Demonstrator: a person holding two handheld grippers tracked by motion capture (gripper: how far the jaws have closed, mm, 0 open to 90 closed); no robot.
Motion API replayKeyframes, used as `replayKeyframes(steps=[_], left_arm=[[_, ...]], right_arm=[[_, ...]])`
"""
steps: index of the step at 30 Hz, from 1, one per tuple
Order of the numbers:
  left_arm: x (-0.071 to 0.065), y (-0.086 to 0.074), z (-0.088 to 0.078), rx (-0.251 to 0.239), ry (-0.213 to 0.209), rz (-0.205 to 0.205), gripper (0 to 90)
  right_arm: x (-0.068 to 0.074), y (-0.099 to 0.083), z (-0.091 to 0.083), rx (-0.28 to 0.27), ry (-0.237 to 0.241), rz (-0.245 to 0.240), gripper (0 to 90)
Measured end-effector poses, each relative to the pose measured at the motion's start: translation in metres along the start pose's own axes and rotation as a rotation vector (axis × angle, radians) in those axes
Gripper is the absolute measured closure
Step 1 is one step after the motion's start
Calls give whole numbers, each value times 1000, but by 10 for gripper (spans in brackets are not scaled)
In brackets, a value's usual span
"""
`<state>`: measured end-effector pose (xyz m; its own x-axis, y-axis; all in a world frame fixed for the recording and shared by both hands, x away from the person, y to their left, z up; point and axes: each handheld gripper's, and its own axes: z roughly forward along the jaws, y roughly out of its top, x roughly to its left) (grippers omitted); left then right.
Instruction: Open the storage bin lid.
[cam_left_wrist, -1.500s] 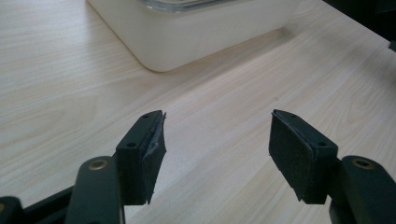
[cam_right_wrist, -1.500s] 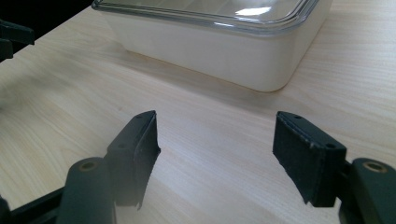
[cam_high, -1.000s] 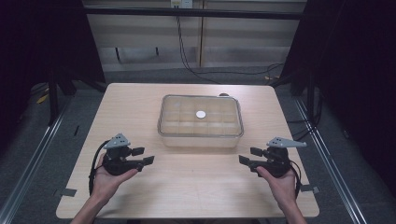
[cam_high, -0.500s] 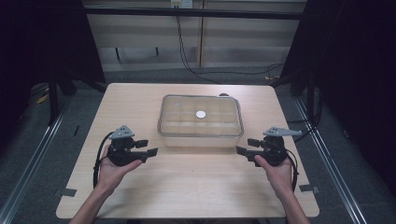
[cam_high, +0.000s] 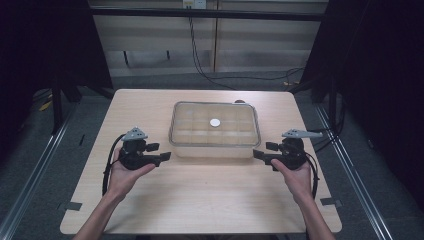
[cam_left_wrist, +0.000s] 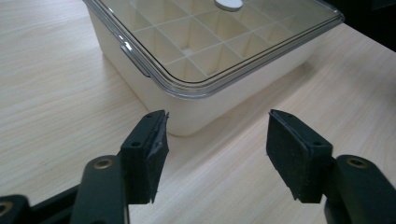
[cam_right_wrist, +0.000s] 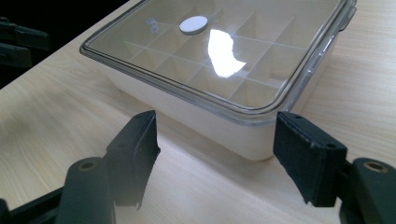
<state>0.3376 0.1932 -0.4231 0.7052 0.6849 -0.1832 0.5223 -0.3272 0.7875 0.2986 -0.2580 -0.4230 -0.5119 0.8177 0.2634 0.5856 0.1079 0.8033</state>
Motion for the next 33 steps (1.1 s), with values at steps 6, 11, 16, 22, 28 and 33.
replayKeyframes(steps=[6, 11, 16, 22, 28, 33], left_arm=[[4, 8, 4, -6, -15, -12, 381], [7, 17, 5, -6, -22, -4, 363], [14, 25, 10, 10, -23, 10, 363], [19, 32, 16, 13, -28, 3, 356], [28, 39, 21, 7, -32, -13, 347], [37, 46, 31, 23, -29, -29, 319]], right_arm=[[-5, 10, 4, 15, -1, -3, 292], [-11, 18, 4, 7, 2, 7, 285], [-17, 24, 10, -4, 2, 12, 294], [-20, 31, 16, 13, -4, -4, 321], [-30, 41, 21, 42, -21, 9, 334], [-41, 47, 32, 62, -32, 17, 308]])
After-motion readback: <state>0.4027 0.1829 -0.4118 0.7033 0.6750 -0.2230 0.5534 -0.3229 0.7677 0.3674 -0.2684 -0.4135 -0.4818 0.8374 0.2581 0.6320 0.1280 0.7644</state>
